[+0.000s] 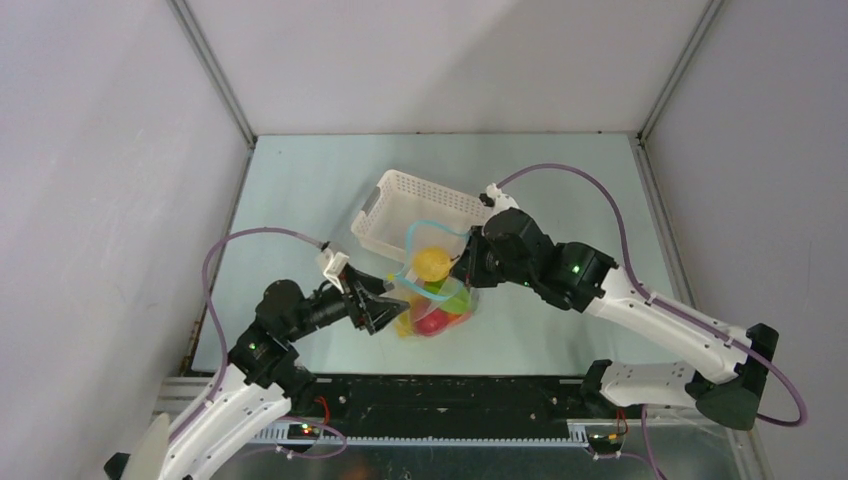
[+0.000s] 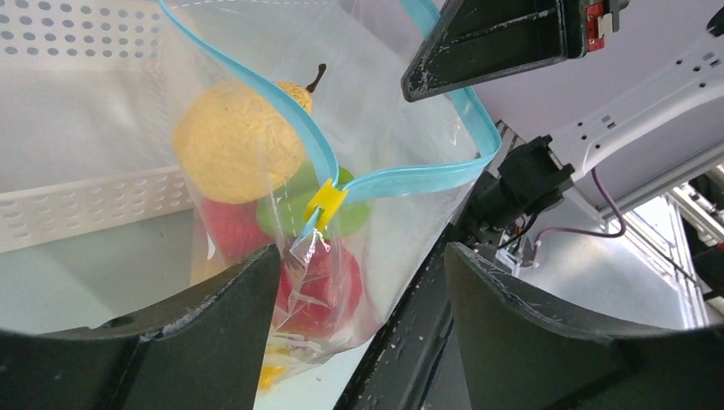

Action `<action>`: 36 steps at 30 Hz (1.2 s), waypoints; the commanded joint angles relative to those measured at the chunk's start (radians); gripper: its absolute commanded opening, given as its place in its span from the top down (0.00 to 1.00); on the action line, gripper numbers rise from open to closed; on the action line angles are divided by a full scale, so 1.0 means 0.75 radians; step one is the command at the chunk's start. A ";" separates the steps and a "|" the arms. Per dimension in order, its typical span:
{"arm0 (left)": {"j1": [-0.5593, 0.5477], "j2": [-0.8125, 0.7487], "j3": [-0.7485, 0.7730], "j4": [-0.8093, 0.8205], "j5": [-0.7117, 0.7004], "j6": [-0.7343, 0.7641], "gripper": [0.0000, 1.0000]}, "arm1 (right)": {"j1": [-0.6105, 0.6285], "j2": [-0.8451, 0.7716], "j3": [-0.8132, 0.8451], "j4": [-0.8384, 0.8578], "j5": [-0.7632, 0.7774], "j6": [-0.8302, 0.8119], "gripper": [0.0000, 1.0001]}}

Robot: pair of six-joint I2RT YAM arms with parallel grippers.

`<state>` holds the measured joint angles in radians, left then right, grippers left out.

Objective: Place the food in the zip-top bag and seal the zipper
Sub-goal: Zip the zipper food storage bag at the center of the board.

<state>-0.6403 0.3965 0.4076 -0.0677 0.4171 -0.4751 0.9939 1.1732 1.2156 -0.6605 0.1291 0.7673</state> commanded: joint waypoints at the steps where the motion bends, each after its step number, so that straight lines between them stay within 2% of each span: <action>1: -0.015 0.000 0.016 0.031 0.004 0.150 0.23 | -0.010 -0.074 -0.020 0.049 -0.042 0.022 1.00; 4: -0.014 -0.013 -0.010 0.029 -0.032 0.183 0.23 | -0.013 -0.116 -0.054 0.034 -0.044 0.021 1.00; 7: -0.013 0.005 -0.033 0.102 0.009 0.209 0.15 | -0.026 -0.147 -0.074 -0.010 -0.035 0.012 1.00; 12: -0.014 0.095 -0.021 0.164 0.050 0.252 0.16 | -0.035 -0.207 -0.083 -0.052 -0.015 -0.019 1.00; 25: -0.026 0.215 -0.033 0.398 0.262 0.227 0.29 | -0.055 -0.243 -0.119 -0.044 -0.027 -0.025 1.00; 29: -0.034 0.223 -0.045 0.441 0.260 0.242 0.37 | -0.056 -0.246 -0.120 -0.050 -0.042 -0.025 1.00; 36: -0.034 0.250 -0.037 0.410 0.206 0.336 0.38 | -0.056 -0.276 -0.131 -0.050 -0.063 -0.026 1.00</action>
<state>-0.6609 0.5716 0.3866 0.2089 0.5800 -0.2867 0.9550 1.0035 1.1160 -0.7292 0.0956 0.7582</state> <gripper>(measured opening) 0.620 0.010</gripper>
